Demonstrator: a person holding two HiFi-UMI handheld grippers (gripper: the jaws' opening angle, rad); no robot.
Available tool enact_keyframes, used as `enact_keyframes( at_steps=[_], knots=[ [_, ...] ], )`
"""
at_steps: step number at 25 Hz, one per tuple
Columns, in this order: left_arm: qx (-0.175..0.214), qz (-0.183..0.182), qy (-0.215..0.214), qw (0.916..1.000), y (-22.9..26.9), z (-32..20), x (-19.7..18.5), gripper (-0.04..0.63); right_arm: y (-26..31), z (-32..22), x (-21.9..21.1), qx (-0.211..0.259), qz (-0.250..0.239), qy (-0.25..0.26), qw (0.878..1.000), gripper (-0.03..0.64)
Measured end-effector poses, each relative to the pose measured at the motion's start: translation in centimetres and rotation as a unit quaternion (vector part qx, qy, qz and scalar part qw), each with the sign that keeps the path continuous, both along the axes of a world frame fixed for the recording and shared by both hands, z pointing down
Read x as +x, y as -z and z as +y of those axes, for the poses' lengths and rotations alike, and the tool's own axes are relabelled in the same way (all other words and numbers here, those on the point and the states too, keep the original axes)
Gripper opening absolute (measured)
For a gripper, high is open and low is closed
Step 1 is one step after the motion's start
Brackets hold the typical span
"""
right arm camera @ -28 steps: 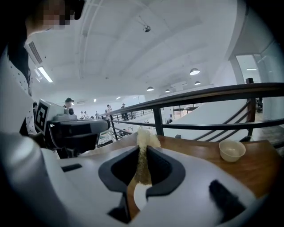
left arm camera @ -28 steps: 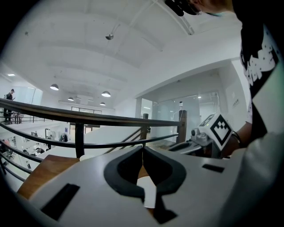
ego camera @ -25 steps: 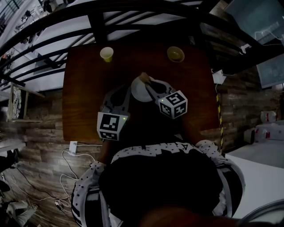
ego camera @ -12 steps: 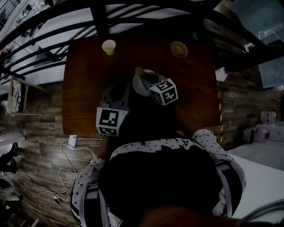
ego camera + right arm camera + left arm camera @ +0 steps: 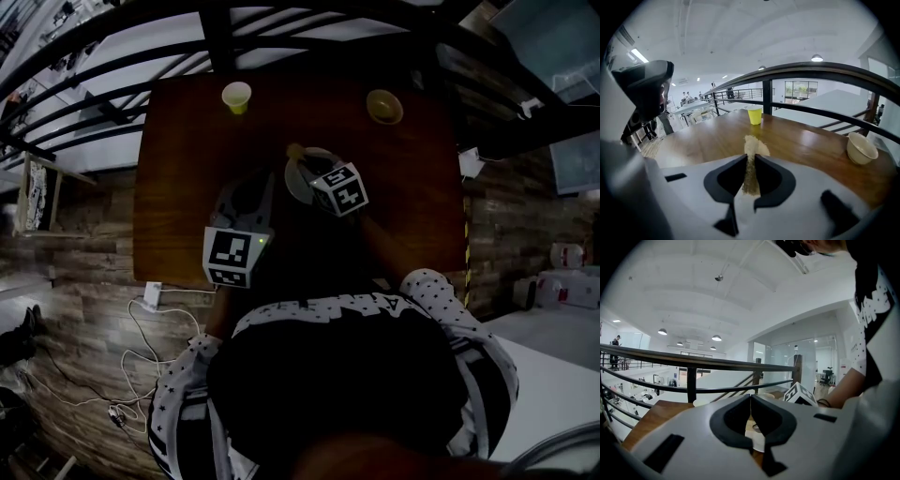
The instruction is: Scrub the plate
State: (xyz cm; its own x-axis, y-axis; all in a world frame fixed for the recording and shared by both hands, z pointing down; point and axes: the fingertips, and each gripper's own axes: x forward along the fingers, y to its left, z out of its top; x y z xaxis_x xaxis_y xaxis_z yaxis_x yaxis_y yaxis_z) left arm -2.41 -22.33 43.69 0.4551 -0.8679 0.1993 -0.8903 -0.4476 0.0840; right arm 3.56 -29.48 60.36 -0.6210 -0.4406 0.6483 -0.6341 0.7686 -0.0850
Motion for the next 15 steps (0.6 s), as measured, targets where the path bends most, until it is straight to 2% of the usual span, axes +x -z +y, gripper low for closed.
enact_keyframes(
  at_steps=[15],
  knots=[
    [0.0,-0.003,-0.001,1.0,0.1,0.2,-0.3,0.014,-1.2,1.3,-0.2,-0.02,0.004,0.011,1.0,0.051]
  ],
)
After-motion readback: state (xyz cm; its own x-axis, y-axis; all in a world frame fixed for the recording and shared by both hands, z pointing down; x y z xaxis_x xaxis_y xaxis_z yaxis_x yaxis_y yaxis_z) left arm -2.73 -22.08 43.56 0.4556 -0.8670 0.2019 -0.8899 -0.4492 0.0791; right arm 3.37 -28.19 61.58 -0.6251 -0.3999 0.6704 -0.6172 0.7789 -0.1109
